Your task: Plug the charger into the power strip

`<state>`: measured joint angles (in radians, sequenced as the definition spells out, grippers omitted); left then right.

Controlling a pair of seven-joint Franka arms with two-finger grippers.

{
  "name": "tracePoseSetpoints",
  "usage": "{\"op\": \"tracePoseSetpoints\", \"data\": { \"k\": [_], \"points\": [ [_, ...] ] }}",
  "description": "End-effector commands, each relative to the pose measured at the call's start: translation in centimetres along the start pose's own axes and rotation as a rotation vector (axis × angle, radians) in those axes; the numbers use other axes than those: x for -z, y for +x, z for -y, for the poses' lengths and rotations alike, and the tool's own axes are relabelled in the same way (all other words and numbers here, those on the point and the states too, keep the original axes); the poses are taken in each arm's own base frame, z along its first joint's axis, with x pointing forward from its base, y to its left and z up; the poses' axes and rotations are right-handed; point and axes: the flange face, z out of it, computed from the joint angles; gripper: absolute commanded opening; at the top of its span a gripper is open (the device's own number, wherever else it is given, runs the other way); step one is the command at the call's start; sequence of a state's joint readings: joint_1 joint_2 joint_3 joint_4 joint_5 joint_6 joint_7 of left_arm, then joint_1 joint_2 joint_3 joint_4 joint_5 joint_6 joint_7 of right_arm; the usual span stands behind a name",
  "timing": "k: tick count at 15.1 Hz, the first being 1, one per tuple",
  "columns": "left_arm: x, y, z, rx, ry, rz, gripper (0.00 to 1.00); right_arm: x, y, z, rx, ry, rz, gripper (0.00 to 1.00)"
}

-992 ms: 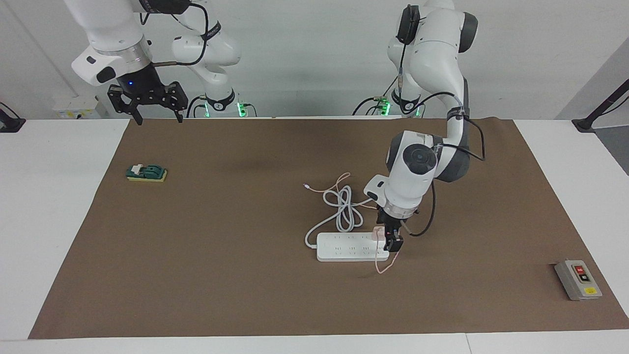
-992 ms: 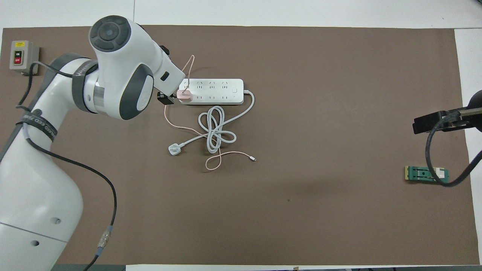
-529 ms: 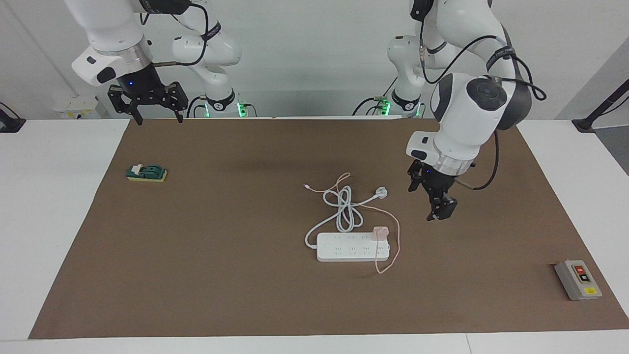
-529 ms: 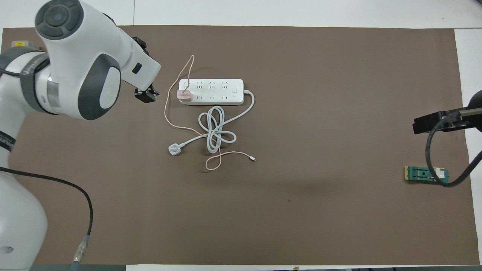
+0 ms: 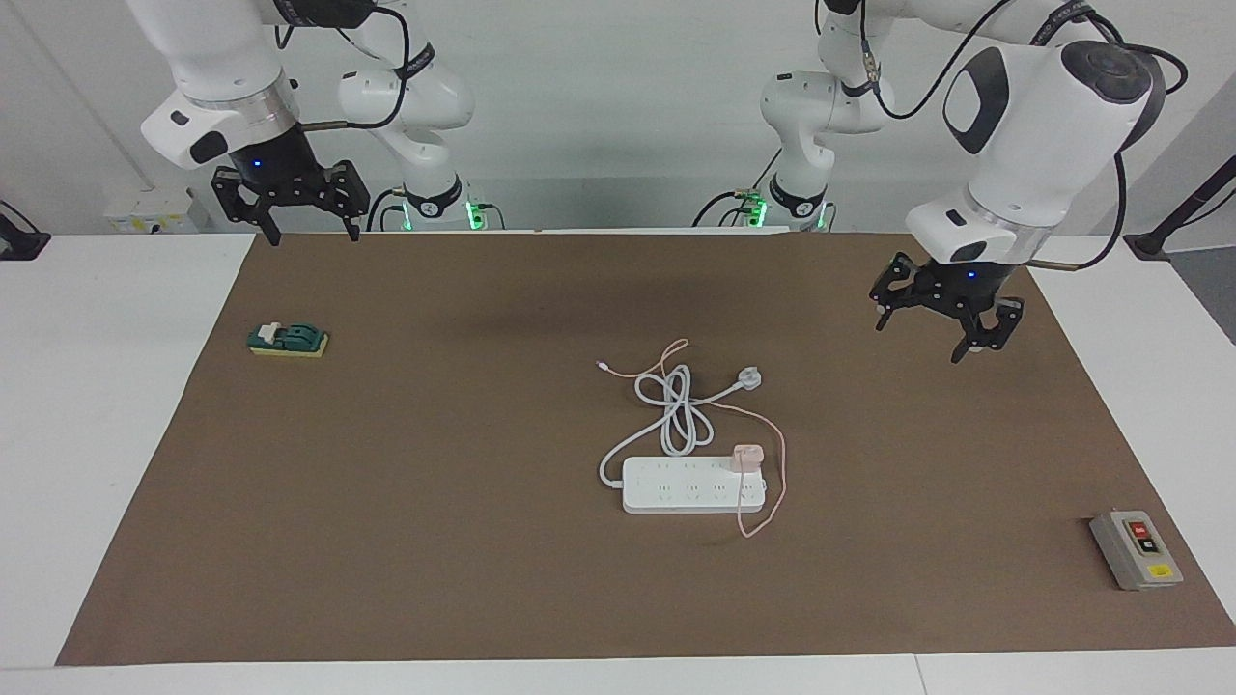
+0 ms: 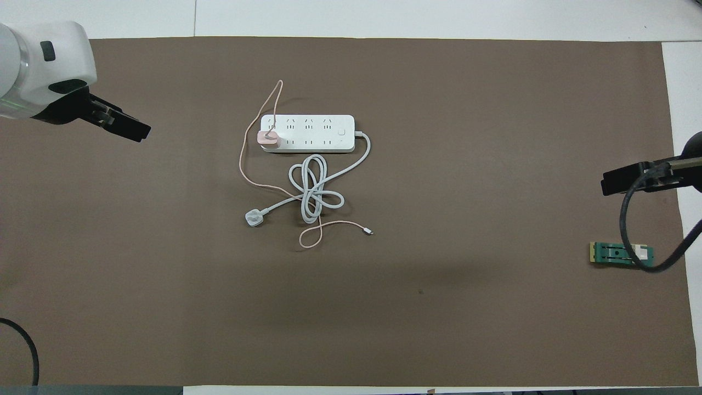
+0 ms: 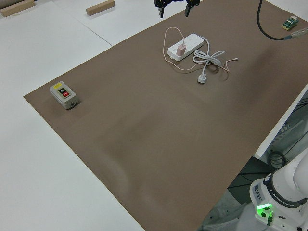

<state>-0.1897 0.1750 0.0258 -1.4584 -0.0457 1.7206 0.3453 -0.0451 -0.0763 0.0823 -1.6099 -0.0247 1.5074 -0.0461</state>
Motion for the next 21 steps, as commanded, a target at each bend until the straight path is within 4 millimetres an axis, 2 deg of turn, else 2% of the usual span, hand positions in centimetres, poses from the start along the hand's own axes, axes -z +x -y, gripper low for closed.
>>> {"op": "tracePoseSetpoints", "data": {
  "k": [1,2,4,6,8,12,15,16,19,21],
  "points": [
    [0.0,-1.3,-0.7,0.292,-0.018,0.045,1.00,0.1,-0.5,0.1,-0.012,0.015,0.009,1.00],
    [-0.1,-1.7,-0.9,0.373,-0.019,0.059,1.00,0.1,-0.5,0.1,-0.012,0.015,0.010,1.00],
    [-0.1,-2.2,-0.5,0.429,-0.017,0.067,1.00,0.0,-0.6,0.1,-0.010,0.015,0.021,1.00],
    [0.6,-3.5,2.4,0.490,-0.010,0.055,1.00,0.0,-0.7,0.1,-0.009,0.015,0.026,1.00],
    [0.9,-4.9,3.9,0.559,-0.007,0.086,1.00,0.0,-0.7,0.1,-0.010,0.015,0.025,1.00],
    [1.7,-6.5,3.5,0.567,-0.018,0.152,1.00,0.0,-0.8,0.0,-0.013,0.015,0.026,1.00],
    [1.9,-7.0,3.9,0.569,-0.009,0.167,1.00,0.0,-0.7,0.0,-0.013,0.015,0.027,1.00],
    [1.6,-7.2,4.7,0.582,-0.008,0.171,1.00,0.0,-0.7,0.1,-0.012,0.015,0.027,1.00],
    [2.2,-7.7,3.6,0.573,-0.015,0.213,1.00,0.0,-0.7,0.1,-0.013,0.015,0.026,1.00],
    [3.4,-9.3,2.8,0.570,-0.013,0.201,1.00,0.0,-0.7,0.1,-0.013,0.015,0.026,1.00]
  ]
}}
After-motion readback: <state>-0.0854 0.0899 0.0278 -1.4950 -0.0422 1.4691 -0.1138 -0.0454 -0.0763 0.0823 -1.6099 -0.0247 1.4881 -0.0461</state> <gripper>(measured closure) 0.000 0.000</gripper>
